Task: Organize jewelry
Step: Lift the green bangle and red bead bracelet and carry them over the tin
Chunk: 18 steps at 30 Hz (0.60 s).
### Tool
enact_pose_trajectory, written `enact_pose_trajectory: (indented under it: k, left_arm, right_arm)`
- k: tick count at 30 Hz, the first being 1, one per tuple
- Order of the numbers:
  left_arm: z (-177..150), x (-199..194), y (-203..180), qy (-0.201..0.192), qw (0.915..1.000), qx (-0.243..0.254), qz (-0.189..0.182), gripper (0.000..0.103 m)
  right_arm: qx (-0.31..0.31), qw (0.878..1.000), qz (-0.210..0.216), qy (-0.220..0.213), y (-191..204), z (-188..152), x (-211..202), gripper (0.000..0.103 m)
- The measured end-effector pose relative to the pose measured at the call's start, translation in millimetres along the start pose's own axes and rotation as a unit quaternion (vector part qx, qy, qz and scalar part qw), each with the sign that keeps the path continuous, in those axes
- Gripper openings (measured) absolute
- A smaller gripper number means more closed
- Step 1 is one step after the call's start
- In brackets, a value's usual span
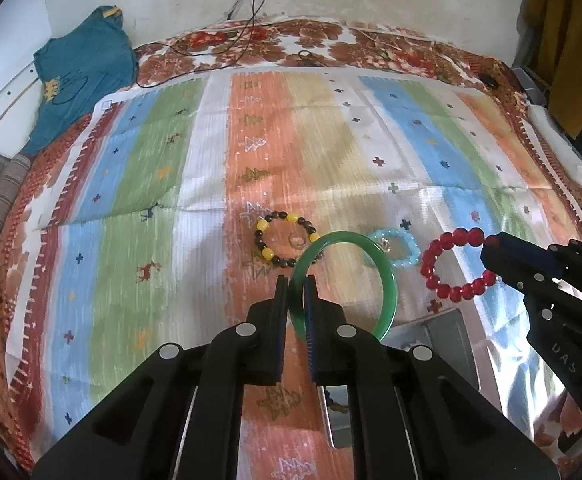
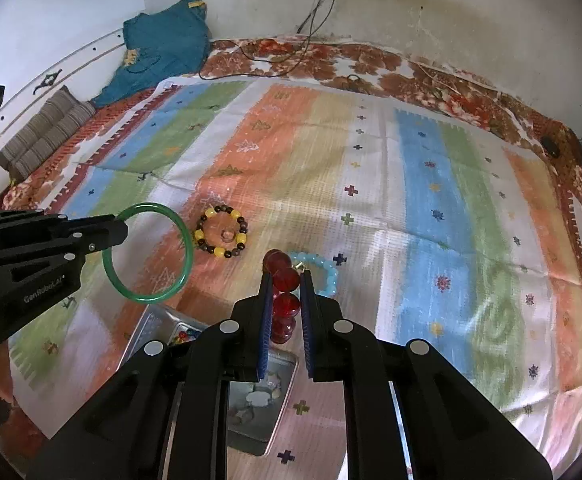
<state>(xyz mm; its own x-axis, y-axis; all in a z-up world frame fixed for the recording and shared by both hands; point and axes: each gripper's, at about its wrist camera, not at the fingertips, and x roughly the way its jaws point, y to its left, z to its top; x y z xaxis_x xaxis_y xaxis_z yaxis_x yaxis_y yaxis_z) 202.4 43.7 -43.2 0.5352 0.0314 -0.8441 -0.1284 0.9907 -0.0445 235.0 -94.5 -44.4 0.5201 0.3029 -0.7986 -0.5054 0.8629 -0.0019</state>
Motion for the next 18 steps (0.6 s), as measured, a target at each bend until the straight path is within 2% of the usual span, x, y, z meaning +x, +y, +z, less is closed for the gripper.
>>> enact_pose_trajectory:
  k: [18]
  left_arm:
    - [-23.6, -26.5, -21.2, -0.018, 0.9998, 0.012, -0.005, 0.008]
  right_arm:
    - [0.006, 1.000, 0.012, -0.021, 3.9, -20.1, -32.8, 0.014]
